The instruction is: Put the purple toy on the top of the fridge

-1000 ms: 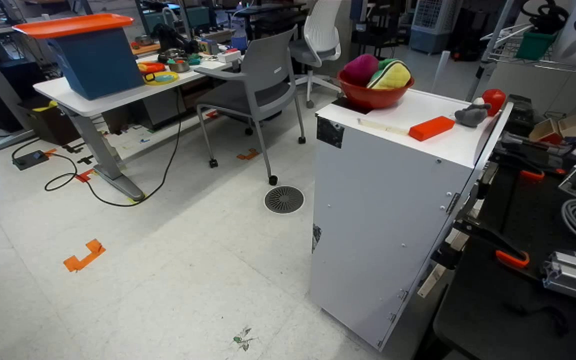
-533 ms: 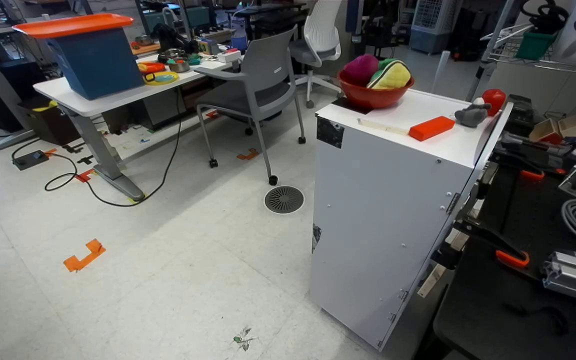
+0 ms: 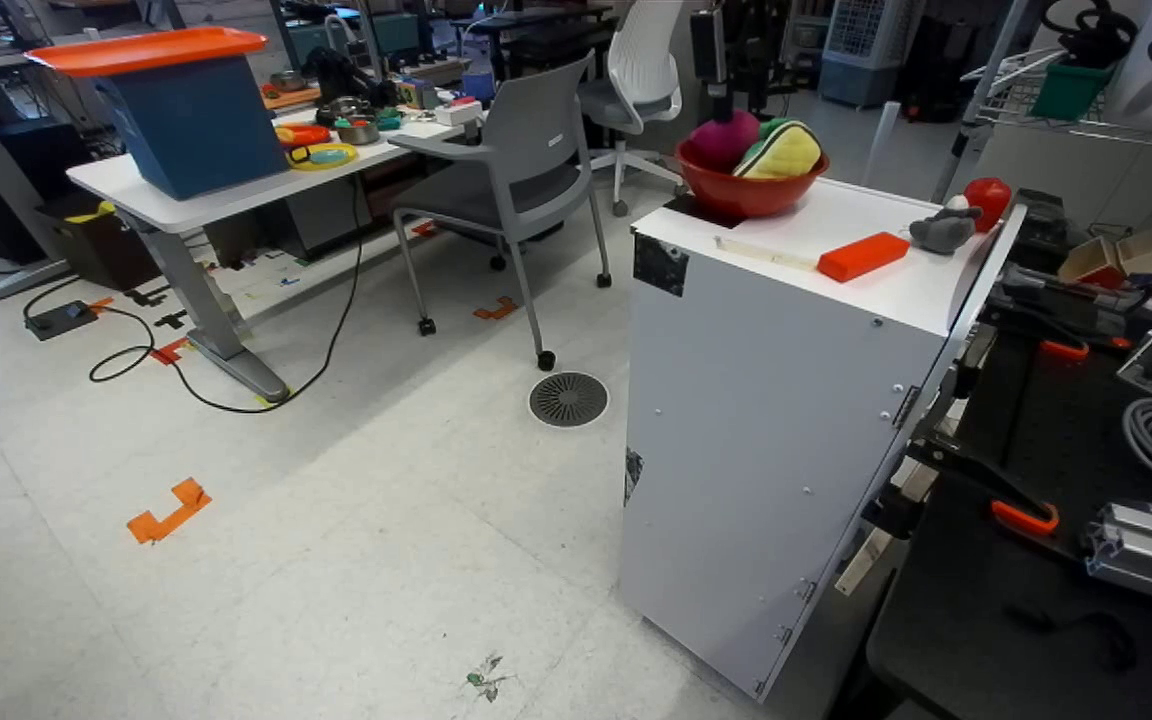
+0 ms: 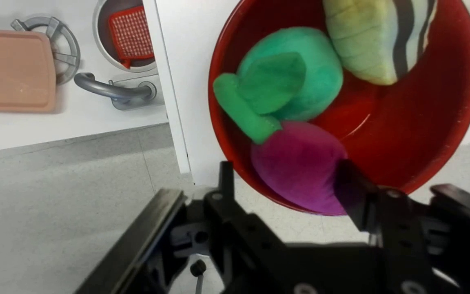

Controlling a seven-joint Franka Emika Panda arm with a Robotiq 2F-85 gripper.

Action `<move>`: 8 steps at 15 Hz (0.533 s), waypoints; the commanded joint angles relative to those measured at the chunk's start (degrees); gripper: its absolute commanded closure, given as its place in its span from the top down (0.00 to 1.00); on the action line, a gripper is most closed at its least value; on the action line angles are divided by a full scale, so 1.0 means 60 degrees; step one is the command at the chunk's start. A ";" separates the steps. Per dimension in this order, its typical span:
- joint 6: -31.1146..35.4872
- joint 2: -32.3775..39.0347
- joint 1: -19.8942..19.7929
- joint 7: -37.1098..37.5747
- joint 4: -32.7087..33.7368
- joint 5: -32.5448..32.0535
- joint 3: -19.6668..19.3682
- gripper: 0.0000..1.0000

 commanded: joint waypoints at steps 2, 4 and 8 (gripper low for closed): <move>-0.0570 0.0328 0.0004 -0.0106 0.0618 -0.0058 0.0067 0.27; -0.0628 0.0363 -0.0011 -0.0104 0.0673 -0.0018 0.0071 0.12; -0.0652 0.0361 -0.0034 -0.0118 0.0709 0.0021 0.0077 0.00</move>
